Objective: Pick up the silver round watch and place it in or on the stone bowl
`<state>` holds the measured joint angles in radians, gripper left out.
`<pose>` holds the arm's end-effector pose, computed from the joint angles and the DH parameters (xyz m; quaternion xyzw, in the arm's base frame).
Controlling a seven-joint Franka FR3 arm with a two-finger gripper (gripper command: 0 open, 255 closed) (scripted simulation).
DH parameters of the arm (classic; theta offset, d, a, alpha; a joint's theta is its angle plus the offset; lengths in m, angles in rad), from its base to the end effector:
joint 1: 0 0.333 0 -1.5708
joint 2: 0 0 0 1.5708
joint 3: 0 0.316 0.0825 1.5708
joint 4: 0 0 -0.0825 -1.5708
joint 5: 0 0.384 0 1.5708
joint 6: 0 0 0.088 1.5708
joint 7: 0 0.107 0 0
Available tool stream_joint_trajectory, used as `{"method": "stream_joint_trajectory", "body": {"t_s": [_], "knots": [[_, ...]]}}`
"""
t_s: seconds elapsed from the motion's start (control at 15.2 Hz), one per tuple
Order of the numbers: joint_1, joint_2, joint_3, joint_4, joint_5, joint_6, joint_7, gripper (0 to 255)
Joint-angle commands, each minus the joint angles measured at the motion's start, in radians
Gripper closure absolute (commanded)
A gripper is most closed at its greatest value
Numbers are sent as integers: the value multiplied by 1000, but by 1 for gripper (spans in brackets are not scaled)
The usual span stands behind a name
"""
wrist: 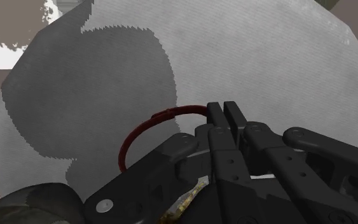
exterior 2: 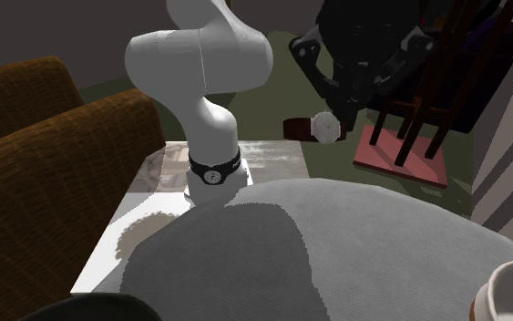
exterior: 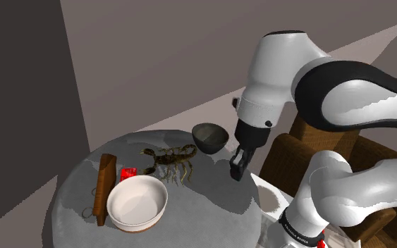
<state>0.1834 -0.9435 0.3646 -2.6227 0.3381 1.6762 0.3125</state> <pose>0.2225 0.1858 0.4979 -0.9994 -0.0226 0.0209 0.0150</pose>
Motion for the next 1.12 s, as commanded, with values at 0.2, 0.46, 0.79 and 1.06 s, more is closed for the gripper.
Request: {"method": "stream_joint_trajectory", "body": {"t_s": [0.2,0.46,0.79,1.06], "knots": [[-35,33,-53,47,-51,-22,-47,255],[-91,105,-128,76,-123,8,-137,255],[-154,218,-213,140,-201,47,-239,255],[-196,323,-273,212,-252,74,-314,255]]}}
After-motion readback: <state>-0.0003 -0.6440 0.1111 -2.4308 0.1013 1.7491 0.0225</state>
